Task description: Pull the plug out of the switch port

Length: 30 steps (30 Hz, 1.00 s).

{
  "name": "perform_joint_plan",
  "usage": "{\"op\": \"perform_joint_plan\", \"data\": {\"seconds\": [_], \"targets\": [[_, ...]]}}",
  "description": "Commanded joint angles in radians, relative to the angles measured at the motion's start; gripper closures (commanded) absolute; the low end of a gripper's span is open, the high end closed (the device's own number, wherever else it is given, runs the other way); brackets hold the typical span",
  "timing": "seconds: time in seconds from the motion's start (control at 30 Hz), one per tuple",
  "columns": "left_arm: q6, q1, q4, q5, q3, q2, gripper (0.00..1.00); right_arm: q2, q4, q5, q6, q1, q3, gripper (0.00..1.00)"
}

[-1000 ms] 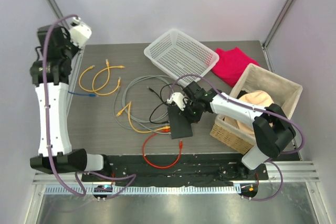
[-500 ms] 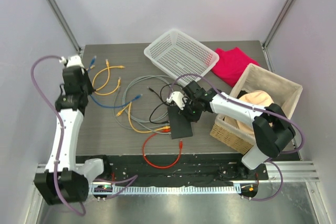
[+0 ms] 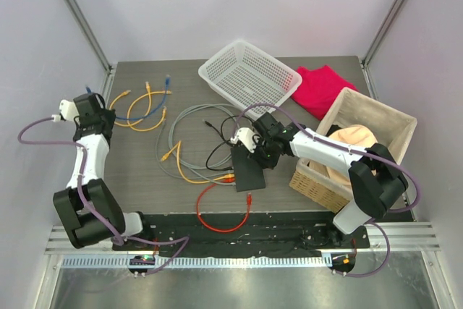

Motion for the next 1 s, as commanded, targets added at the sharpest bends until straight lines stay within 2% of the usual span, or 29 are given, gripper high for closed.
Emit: {"op": "perform_joint_plan", "data": {"seconds": [0.0,0.03,0.07,0.1,0.13,0.17,0.2,0.3,0.43,0.5,0.53,0.63,0.73,0.77,0.83,0.9,0.97], "targets": [[-0.195,0.037,0.159,-0.002,-0.038,0.025,0.91,0.008,0.006,0.015,-0.018,0.004,0.031,0.97],[-0.198,0.04,0.176,-0.008,-0.053,0.038,0.76,0.018,0.009,0.015,-0.018,0.004,0.037,0.97],[-0.183,0.042,0.192,-0.002,-0.076,0.054,0.34,0.024,0.009,0.013,-0.018,0.004,0.051,0.97],[-0.16,0.042,0.215,0.015,-0.086,0.071,0.09,0.041,0.009,0.009,-0.015,0.005,0.059,0.97],[-0.112,0.043,0.251,0.056,-0.09,0.075,0.01,0.048,0.008,0.009,-0.016,0.005,0.066,0.97],[-0.027,0.043,0.275,0.11,-0.09,0.078,0.0,0.058,0.005,0.009,-0.015,0.005,0.083,0.97],[0.006,0.043,0.269,0.251,-0.08,0.091,0.0,0.067,0.005,0.007,-0.015,0.007,0.091,0.97],[0.076,0.025,0.192,0.434,-0.073,0.089,0.0,0.074,0.005,0.008,-0.018,0.008,0.108,0.97],[0.287,-0.078,0.083,0.568,-0.087,0.022,0.0,0.076,0.005,0.004,-0.016,0.007,0.102,0.97],[0.357,-0.165,0.075,0.636,-0.106,-0.053,0.0,0.067,0.005,0.002,-0.021,0.01,0.086,0.97],[0.45,-0.206,0.077,0.691,-0.109,-0.085,0.0,0.062,0.003,0.002,-0.021,0.008,0.08,0.97],[0.631,-0.437,0.049,0.753,-0.078,-0.159,0.0,0.038,-0.011,0.004,-0.026,0.008,0.063,0.97],[0.683,-0.53,0.046,0.857,-0.032,-0.149,0.0,0.013,-0.009,0.004,-0.021,0.007,0.039,0.97],[0.715,-0.544,0.046,0.913,-0.014,-0.136,0.03,0.009,-0.006,0.001,-0.017,0.007,0.025,0.97],[0.774,-0.579,0.004,0.923,0.0,-0.09,0.09,-0.008,0.0,-0.008,-0.003,0.004,0.011,0.97],[0.892,-0.592,-0.096,0.983,0.026,-0.022,0.18,-0.024,-0.002,-0.04,0.013,-0.01,-0.003,0.98],[0.905,-0.599,-0.156,0.988,0.055,0.038,0.24,-0.037,0.0,-0.057,0.033,-0.024,-0.018,0.98]]}}
